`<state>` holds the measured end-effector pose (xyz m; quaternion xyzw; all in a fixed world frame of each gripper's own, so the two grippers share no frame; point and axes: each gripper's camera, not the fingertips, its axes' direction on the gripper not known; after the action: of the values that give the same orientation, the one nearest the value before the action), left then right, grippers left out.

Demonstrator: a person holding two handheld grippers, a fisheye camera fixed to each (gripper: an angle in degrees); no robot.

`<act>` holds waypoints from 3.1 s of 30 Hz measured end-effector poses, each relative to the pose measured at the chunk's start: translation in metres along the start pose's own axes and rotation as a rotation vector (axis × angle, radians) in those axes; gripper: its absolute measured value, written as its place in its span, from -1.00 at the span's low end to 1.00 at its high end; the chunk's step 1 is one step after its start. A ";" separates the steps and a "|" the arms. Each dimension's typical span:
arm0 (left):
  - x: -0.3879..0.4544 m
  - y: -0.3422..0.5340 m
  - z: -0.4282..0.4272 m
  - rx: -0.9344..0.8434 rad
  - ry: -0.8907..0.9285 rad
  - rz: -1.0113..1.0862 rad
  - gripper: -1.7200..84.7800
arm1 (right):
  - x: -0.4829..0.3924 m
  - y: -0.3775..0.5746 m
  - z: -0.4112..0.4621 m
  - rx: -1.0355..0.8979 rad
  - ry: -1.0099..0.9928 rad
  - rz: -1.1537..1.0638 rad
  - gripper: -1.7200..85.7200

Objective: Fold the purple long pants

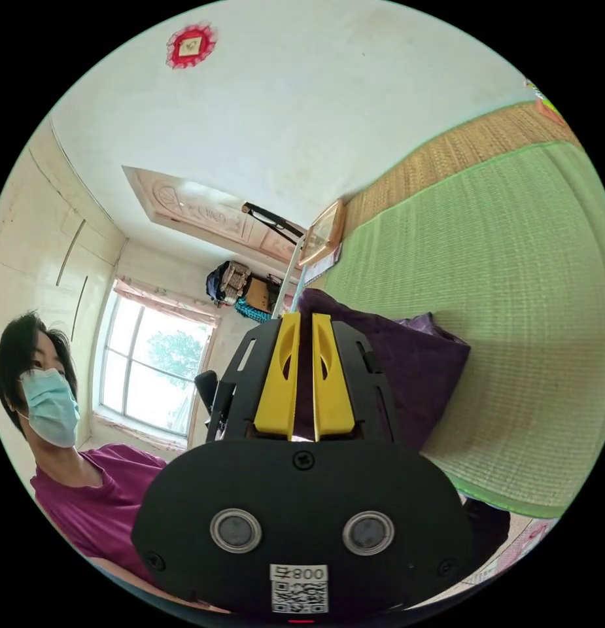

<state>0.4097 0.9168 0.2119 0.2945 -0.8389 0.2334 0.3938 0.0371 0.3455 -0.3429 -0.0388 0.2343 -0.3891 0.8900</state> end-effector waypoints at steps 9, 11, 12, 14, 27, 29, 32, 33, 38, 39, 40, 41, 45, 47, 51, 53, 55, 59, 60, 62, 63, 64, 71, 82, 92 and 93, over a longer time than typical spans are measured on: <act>-0.143 0.118 -0.078 0.117 -0.090 -0.231 -0.92 | -0.086 -0.109 0.222 -0.190 0.045 -0.036 -0.92; -0.175 0.147 -0.088 0.142 -0.103 -0.282 -0.92 | -0.101 -0.127 0.261 -0.217 0.069 -0.043 -0.92; -0.182 0.155 -0.090 0.153 -0.110 -0.296 -0.92 | -0.112 -0.138 0.286 -0.233 0.080 -0.053 -0.92; -0.210 0.180 -0.096 0.170 -0.121 -0.330 -0.91 | -0.127 -0.155 0.320 -0.255 0.101 -0.069 -0.93; -0.324 0.309 -0.075 0.172 -0.250 -0.611 -0.91 | -0.179 -0.244 0.517 -0.452 0.154 -0.077 -0.96; -0.325 0.325 -0.071 0.210 -0.245 -0.615 -0.92 | -0.193 -0.255 0.526 -0.459 0.146 -0.114 -0.96; -0.314 0.342 -0.072 0.266 -0.299 -0.617 -0.94 | -0.215 -0.269 0.530 -0.457 0.150 -0.185 -0.96; -0.310 0.345 -0.072 0.285 -0.309 -0.607 -0.94 | -0.222 -0.274 0.533 -0.452 0.178 -0.203 -0.96; -0.279 0.330 -0.039 0.229 -0.359 -0.444 -0.96 | -0.250 -0.291 0.578 -0.509 0.292 -0.299 -0.96; -0.279 0.326 -0.033 0.205 -0.361 -0.430 -0.96 | -0.258 -0.294 0.595 -0.533 0.342 -0.339 -0.96; -0.282 0.321 -0.020 0.158 -0.381 -0.429 -0.96 | -0.262 -0.296 0.605 -0.548 0.374 -0.357 -0.96; -0.286 0.318 -0.008 0.119 -0.425 -0.444 -0.96 | -0.267 -0.298 0.625 -0.582 0.432 -0.389 -0.96; -0.300 0.322 0.023 0.001 -0.510 -0.486 -0.96 | -0.289 -0.297 0.672 -0.644 0.540 -0.516 -0.96; -0.297 0.326 0.030 0.028 -0.495 -0.480 -0.96 | -0.296 -0.298 0.679 -0.644 0.551 -0.550 -0.96; -0.282 0.324 0.036 0.037 -0.512 -0.485 -0.96 | -0.295 -0.306 0.676 -0.620 0.486 -0.523 -0.96; -0.262 0.318 0.035 0.076 -0.560 -0.429 -0.96 | -0.294 -0.312 0.677 -0.633 0.469 -0.495 -0.96; -0.255 0.313 0.035 0.084 -0.604 -0.423 -0.96 | -0.295 -0.316 0.681 -0.649 0.474 -0.486 -0.96; -0.270 0.311 0.048 0.029 -0.567 -0.461 -0.96 | -0.296 -0.324 0.685 -0.676 0.489 -0.483 -0.96; -0.269 0.310 0.047 0.043 -0.558 -0.479 -0.96 | -0.294 -0.329 0.678 -0.681 0.469 -0.457 -0.96; -0.251 0.305 0.048 0.064 -0.584 -0.484 -0.96 | -0.292 -0.337 0.656 -0.647 0.415 -0.418 -0.96; -0.245 0.303 0.050 0.072 -0.591 -0.475 -0.96 | -0.292 -0.340 0.630 -0.602 0.384 -0.412 -0.96; -0.232 0.299 0.054 0.085 -0.566 -0.444 -0.96 | -0.293 -0.341 0.616 -0.578 0.373 -0.416 -0.96; -0.208 0.276 0.118 -0.042 -0.482 -0.407 -0.96 | -0.231 -0.296 0.448 -0.478 0.521 -0.319 -0.96; -0.146 0.227 0.143 0.003 -0.362 -0.333 -0.96 | -0.170 -0.268 0.402 -0.465 0.514 -0.217 -0.96; -0.116 0.186 0.193 -0.132 -0.369 -0.343 -0.96 | -0.094 -0.251 0.341 -0.382 0.539 -0.080 -0.96; -0.111 0.182 0.194 -0.131 -0.346 -0.330 -0.96 | -0.091 -0.247 0.342 -0.385 0.541 -0.090 -0.96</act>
<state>0.2418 0.9606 -0.0186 0.4371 -0.8477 0.0572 0.2952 -0.0298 0.2004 0.0579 -0.1119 0.5296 -0.3727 0.7538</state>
